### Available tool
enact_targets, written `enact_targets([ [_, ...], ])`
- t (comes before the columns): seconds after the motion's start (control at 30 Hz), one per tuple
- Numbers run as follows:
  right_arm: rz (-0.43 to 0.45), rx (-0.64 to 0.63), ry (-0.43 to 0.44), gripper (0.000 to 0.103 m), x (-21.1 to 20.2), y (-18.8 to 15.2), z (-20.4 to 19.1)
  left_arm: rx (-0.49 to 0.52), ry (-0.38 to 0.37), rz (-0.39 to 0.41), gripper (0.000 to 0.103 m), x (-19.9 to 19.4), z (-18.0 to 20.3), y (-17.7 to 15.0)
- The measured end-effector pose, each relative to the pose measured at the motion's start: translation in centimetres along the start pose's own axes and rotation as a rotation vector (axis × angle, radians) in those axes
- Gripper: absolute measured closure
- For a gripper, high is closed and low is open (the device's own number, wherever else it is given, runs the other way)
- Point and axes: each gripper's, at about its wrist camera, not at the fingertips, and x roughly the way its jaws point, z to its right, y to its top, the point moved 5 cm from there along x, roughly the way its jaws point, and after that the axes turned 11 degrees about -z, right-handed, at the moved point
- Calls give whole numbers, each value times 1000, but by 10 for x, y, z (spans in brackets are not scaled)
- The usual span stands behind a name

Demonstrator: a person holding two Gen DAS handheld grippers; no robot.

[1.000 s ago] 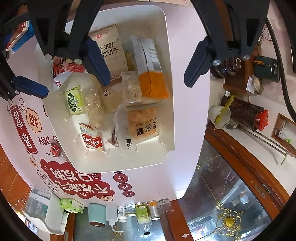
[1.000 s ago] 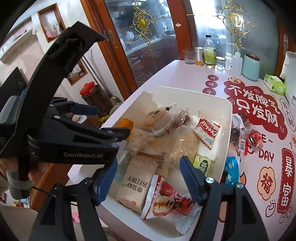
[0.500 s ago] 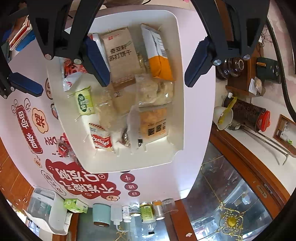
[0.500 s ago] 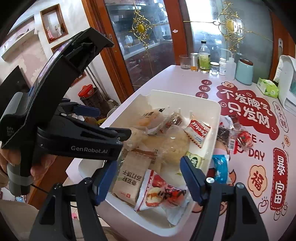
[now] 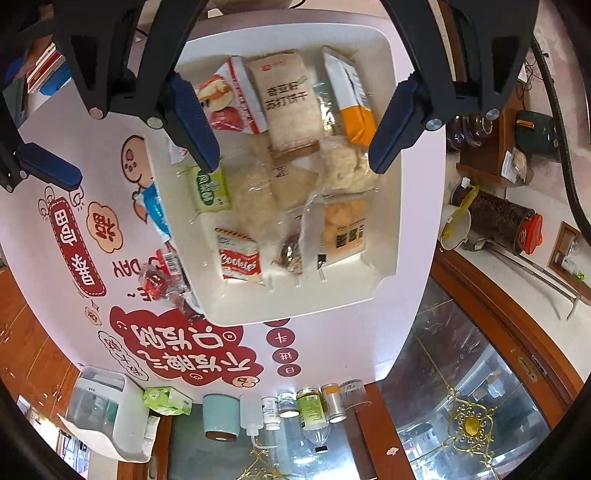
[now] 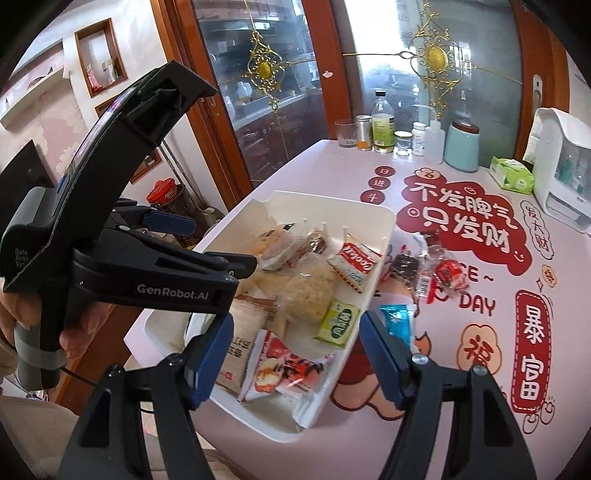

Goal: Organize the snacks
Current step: 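Withdraw both open tools from the tray toward the remaining loose snacks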

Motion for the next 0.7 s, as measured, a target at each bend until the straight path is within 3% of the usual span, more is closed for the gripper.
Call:
enact_targets([
  [0.33, 16, 47, 8, 31, -22, -9, 52, -45, -13, -9, 21, -5, 34, 2],
  [0.47, 19, 88, -10, 31, -25, -15, 89, -61, -16, -17, 21, -4, 49, -2],
  [0.7, -51, 136, -57, 31, -12, -26, 160, -80, -11, -33, 21, 3, 74, -14],
])
